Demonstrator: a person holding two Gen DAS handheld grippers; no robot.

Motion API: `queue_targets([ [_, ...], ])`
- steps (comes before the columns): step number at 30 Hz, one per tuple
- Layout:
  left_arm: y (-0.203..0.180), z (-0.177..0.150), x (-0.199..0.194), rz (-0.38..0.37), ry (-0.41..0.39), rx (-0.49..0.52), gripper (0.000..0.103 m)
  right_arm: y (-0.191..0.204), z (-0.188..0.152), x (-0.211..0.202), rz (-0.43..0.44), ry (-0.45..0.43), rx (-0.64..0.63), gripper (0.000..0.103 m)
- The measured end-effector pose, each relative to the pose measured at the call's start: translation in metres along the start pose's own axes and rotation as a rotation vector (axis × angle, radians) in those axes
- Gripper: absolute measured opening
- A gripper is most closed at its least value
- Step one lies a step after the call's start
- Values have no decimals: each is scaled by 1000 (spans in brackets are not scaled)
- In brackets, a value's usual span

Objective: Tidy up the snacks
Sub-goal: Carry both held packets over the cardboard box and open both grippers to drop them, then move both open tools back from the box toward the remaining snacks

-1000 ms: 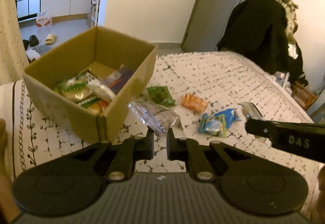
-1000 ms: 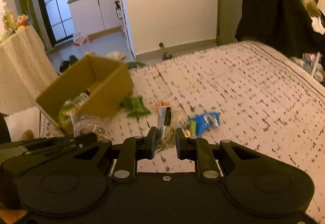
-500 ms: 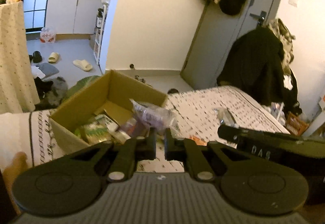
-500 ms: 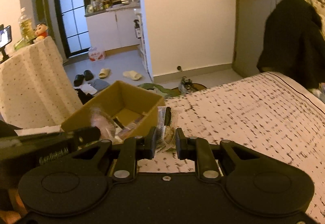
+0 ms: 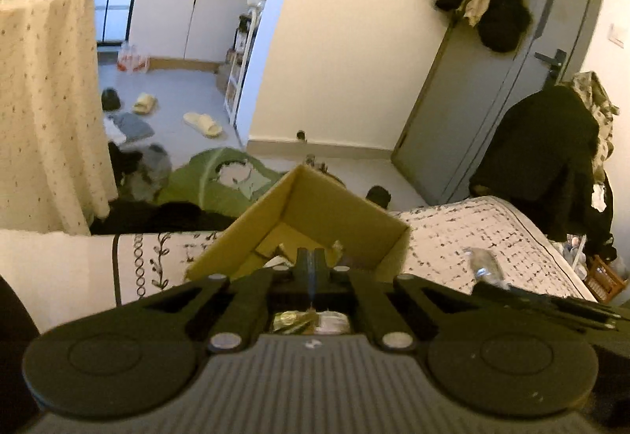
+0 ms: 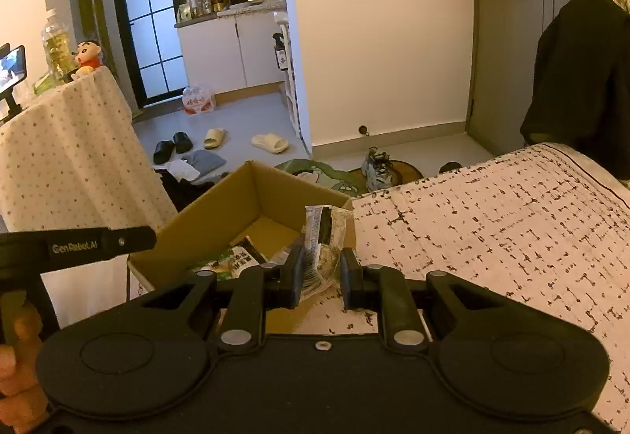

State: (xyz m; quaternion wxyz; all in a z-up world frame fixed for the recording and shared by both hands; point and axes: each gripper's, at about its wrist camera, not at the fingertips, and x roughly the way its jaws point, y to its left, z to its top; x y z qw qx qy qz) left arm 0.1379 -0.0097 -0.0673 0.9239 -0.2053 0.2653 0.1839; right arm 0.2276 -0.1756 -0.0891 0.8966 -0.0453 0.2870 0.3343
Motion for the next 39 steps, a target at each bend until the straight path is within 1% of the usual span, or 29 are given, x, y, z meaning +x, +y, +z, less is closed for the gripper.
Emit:
queue_targets([
  [3,12,1,3,33,4,-14,0,10,2,3,28,-9,-29,19],
  [4,14,2,4,36,7,-17,2,12,2,5,38,-12,-29,19],
  [12,25,7,7,46,55,-35,3,27,18,33,122,-68,50,19],
  [13,26,8,7,48,55,-29,3,29,18,36,128,-79,56,22],
  [15,27,9,8,52,59,-21,4,32,18,40,121,-75,66,34],
  [16,28,10,8,54,63,-22,4,33,18,42,115,-55,60,48],
  [17,29,12,8,58,67,-24,5,34,17,39,109,-48,46,52],
  [19,30,15,10,73,78,-21,15,35,16,34,99,-41,17,52],
  [20,31,16,11,79,86,-18,21,33,16,31,90,-32,23,52],
  [21,31,17,11,81,92,-17,33,31,17,28,77,-22,38,53],
  [22,32,17,12,80,91,-20,47,28,17,24,62,-13,54,57],
  [23,32,17,11,78,86,-22,53,25,18,21,50,-8,66,61],
  [24,32,17,11,78,83,-23,64,23,18,17,40,-10,70,63],
  [25,30,17,10,75,80,-20,72,21,18,12,28,-13,68,67],
  [27,26,17,9,72,86,-9,79,19,17,2,8,-19,57,72],
  [28,25,17,9,74,93,-8,81,18,17,-2,0,-20,56,77],
  [29,24,17,9,74,100,-10,81,17,16,-6,-7,-19,58,82],
  [31,21,18,10,57,126,-16,83,15,16,-14,-24,-19,55,89],
  [33,18,19,11,27,165,-21,84,13,15,-21,-47,-25,43,94],
  [35,14,19,8,25,155,-19,84,10,14,-26,-61,-14,32,97],
  [37,9,19,4,15,135,-9,90,6,14,-31,-77,-7,23,101],
  [38,6,19,2,10,129,-5,91,3,13,-34,-88,-9,21,103],
  [39,3,19,0,3,121,0,94,1,13,-37,-97,-10,21,103],
])
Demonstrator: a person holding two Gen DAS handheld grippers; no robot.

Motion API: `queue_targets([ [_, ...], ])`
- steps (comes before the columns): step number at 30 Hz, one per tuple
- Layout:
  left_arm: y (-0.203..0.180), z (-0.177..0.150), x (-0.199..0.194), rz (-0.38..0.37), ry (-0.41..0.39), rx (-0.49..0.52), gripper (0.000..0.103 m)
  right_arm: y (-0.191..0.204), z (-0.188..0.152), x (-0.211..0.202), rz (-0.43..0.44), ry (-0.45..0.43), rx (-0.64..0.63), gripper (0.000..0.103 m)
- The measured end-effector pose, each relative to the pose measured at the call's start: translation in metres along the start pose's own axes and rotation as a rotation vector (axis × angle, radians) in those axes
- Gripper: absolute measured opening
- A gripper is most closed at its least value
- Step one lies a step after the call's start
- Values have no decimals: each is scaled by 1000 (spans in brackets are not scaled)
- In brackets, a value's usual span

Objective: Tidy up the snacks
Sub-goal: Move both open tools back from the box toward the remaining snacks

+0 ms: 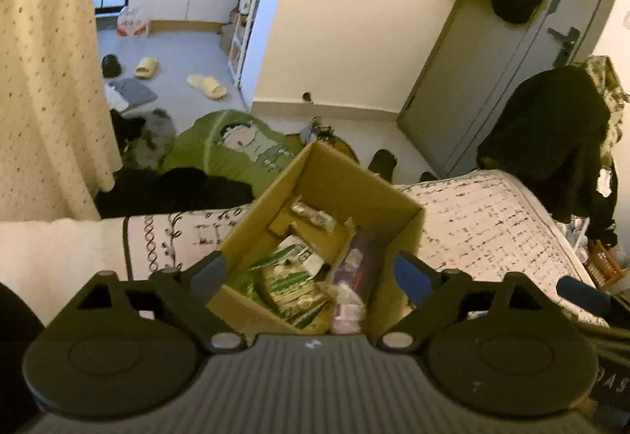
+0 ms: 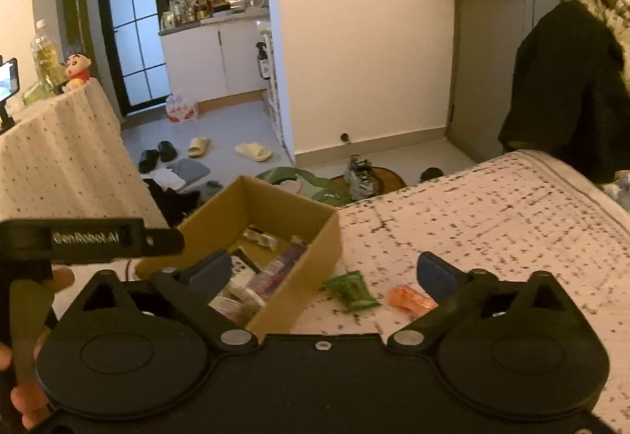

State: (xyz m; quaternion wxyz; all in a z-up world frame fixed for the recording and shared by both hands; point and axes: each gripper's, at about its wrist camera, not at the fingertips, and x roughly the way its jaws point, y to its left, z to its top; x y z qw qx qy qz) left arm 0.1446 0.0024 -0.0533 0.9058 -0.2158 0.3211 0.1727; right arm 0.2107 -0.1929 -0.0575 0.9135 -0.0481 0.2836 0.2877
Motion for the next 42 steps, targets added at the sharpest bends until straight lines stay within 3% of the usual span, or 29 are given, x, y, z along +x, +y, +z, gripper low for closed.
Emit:
queue_targets([
  [3,-8,1,-3,-17,-11,5,103,-13,0,-8,-8,-11,42,103],
  [7,-19,2,-4,-34,-14,14,103,-34,0,-15,-73,-19,86,103],
  [17,-43,-4,1,-68,2,6,103,-70,-11,-25,-135,-19,127,103],
  [20,-56,-8,3,-66,-12,46,103,-81,-13,-26,-139,-1,158,103],
  [24,-69,-14,10,-124,46,56,103,-96,-14,-28,-146,7,194,103],
  [30,-92,-25,21,-144,120,107,103,-124,-22,-33,-163,4,272,103],
  [35,-106,-39,31,-159,134,122,103,-138,-33,-31,-213,9,249,103],
  [42,-128,-56,49,-192,130,134,102,-160,-47,-13,-203,54,303,102],
])
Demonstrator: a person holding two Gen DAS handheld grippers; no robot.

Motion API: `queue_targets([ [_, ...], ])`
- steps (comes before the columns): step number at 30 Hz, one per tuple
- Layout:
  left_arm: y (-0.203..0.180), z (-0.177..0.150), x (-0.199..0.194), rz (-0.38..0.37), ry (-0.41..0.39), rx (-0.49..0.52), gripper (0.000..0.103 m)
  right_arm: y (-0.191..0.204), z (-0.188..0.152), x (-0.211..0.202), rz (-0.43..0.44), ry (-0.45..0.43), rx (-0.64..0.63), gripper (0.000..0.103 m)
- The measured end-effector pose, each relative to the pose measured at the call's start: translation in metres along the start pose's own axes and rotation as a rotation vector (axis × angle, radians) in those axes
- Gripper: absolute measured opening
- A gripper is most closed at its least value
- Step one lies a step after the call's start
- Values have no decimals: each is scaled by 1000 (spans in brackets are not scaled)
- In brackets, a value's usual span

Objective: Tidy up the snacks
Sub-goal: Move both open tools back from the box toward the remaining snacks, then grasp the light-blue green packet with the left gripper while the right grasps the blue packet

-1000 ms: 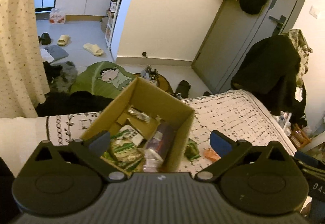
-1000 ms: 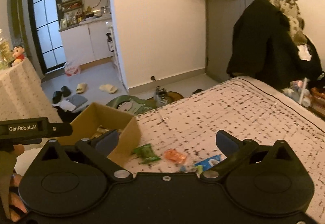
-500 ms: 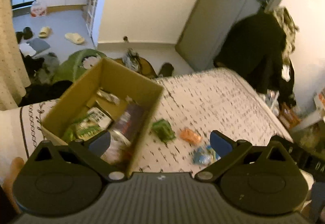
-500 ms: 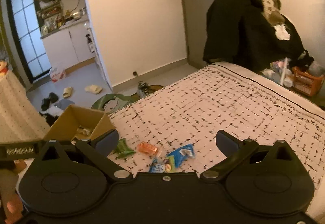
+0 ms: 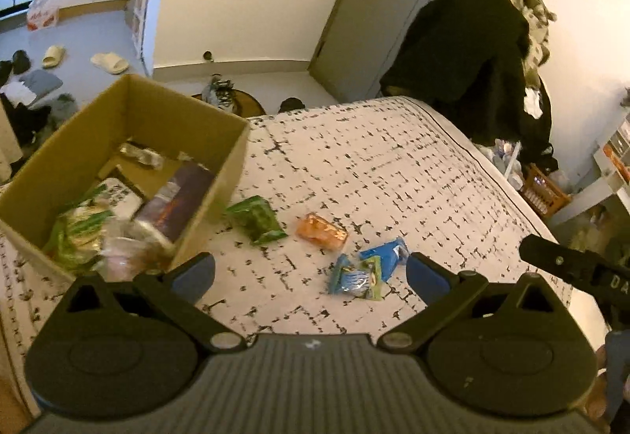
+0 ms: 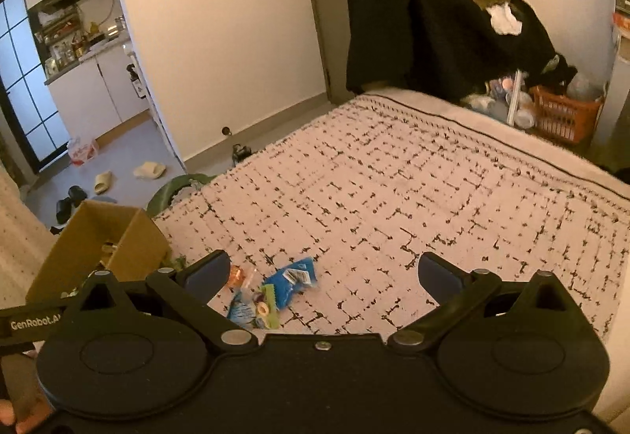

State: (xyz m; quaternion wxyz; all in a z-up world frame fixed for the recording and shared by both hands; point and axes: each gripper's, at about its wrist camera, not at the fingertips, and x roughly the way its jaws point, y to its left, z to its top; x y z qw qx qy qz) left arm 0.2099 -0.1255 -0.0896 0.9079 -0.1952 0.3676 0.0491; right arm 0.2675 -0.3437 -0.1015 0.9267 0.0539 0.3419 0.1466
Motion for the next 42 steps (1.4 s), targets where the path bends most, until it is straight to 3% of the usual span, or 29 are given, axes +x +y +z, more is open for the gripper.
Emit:
queue_targets([
  [17,-24,-21,84,-14,58,-2,92,-9,-5,57,111,83,30,79],
  [20,-28,-24,100,-28,86,-5,82,-11,-11,65,113,86,52,79],
  [22,-30,-26,110,-34,110,-16,68,-12,-15,71,111,98,47,79],
  [29,-34,-29,132,-19,116,-14,62,-10,-20,98,92,122,95,76],
  [31,-32,-29,133,14,119,-24,40,-4,-22,104,93,118,71,76],
  [33,-27,-29,132,22,110,-44,33,2,-23,110,81,117,56,75],
  [42,-9,-27,122,43,89,-38,31,26,-26,135,46,118,46,74],
])
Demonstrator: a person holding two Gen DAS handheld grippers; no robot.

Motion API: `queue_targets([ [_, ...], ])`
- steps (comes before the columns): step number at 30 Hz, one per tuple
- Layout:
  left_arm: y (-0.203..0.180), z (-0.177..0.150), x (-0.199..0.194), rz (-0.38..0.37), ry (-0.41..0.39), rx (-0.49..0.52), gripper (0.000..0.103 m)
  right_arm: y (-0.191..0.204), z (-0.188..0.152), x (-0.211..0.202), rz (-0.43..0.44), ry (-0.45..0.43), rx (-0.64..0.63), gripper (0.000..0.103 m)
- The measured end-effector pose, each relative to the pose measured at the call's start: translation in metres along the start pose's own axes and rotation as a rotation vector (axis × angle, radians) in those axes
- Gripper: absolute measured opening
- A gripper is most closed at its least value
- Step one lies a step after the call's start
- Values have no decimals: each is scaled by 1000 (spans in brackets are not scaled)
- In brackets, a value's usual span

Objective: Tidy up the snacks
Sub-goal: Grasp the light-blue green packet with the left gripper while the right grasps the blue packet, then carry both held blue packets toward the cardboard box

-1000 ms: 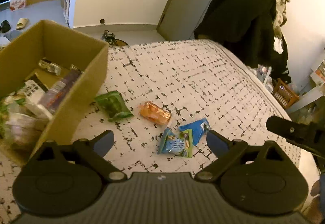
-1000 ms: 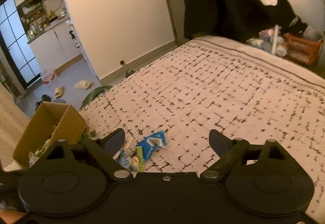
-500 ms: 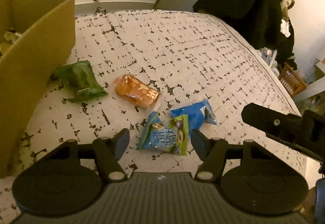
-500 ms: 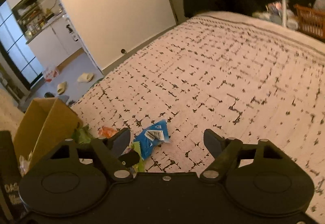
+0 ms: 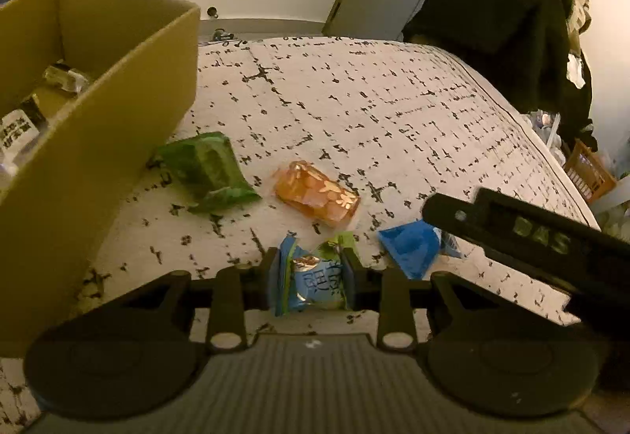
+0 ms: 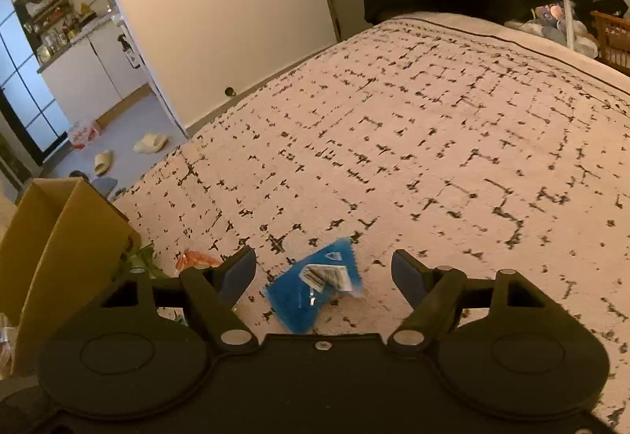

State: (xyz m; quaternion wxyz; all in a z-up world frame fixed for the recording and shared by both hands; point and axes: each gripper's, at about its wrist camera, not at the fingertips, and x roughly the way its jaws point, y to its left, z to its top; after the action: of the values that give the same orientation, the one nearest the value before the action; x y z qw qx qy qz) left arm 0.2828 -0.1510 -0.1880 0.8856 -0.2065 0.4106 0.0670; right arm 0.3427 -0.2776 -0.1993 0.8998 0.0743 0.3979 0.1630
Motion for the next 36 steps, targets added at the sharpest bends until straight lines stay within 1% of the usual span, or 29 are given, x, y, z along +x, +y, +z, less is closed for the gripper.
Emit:
queue_targets([
  [1,2,0,-1,1,2,0,31,4,-1,3,3,2,-7,72],
  [2,6,2,-2,6,4,-4,31,7,-2,5,7,4,-17,66],
  [3,9,2,-4,12,3,-7,31,11,-4,8,-5,4,-29,63],
  [5,18,5,-7,25,2,-15,31,16,-9,14,-19,19,-59,49],
  [6,23,6,-8,27,6,-21,31,16,-11,16,-17,27,-65,48],
  [8,31,7,-10,46,10,-36,31,20,-12,14,-22,40,-87,38],
  [11,39,10,-16,44,13,-48,31,27,-9,3,-37,57,-119,36],
  [17,39,16,-39,21,-9,-48,31,40,1,-34,-26,5,-144,34],
  [22,35,21,-62,1,-19,-50,31,47,6,-57,-14,-38,-145,33],
  [28,23,26,-98,-32,-87,-2,31,58,14,-77,6,-111,-144,33],
  [36,42,39,-127,-12,-162,-29,31,84,16,-100,34,-176,-178,33],
])
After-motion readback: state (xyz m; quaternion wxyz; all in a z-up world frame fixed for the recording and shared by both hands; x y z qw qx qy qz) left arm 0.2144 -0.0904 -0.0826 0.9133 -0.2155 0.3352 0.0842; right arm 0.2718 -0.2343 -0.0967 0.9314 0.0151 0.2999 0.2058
